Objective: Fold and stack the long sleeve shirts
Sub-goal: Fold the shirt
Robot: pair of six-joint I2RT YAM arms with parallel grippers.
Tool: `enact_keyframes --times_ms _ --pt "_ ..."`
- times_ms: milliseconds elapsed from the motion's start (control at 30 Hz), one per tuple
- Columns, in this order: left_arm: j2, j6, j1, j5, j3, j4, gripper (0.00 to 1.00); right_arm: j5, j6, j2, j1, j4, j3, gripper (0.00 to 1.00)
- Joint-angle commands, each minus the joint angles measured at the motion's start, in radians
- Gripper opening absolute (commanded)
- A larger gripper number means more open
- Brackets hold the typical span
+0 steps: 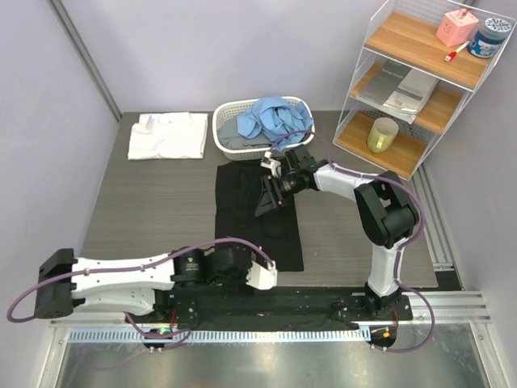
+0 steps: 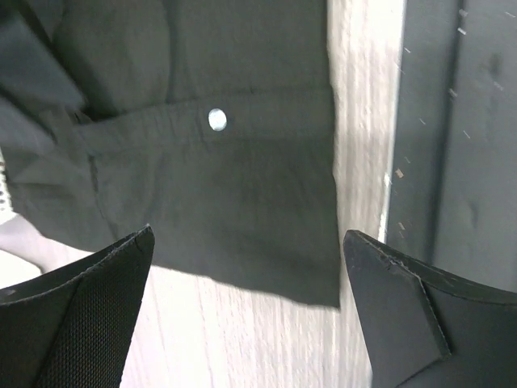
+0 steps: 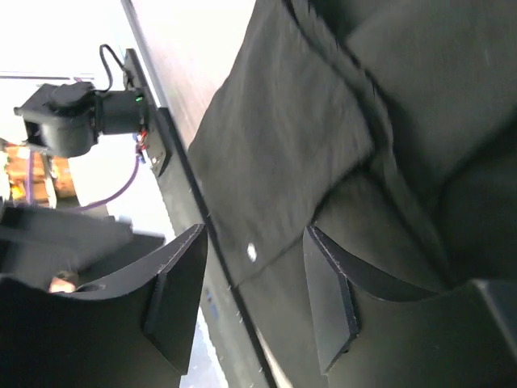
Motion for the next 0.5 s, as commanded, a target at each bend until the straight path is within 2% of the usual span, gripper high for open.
enact_keyframes --times_ms 0,100,233,467 --pt "0.147 0.009 -0.069 -0.16 0.013 0.177 1.0 0.047 0.004 0.06 0.042 0.083 0.081 0.55" --pt "0.206 0.012 -0.13 -0.21 -0.002 0.233 1.0 0.068 -0.032 0.112 0.043 0.087 0.087 0.54" --pt "0.215 -0.005 -0.188 -0.194 -0.036 0.288 1.0 0.082 -0.065 0.199 0.042 0.087 0.077 0.53" --pt "0.336 -0.026 -0.227 -0.292 -0.068 0.395 0.99 0.07 -0.063 0.241 0.043 0.112 0.058 0.51"
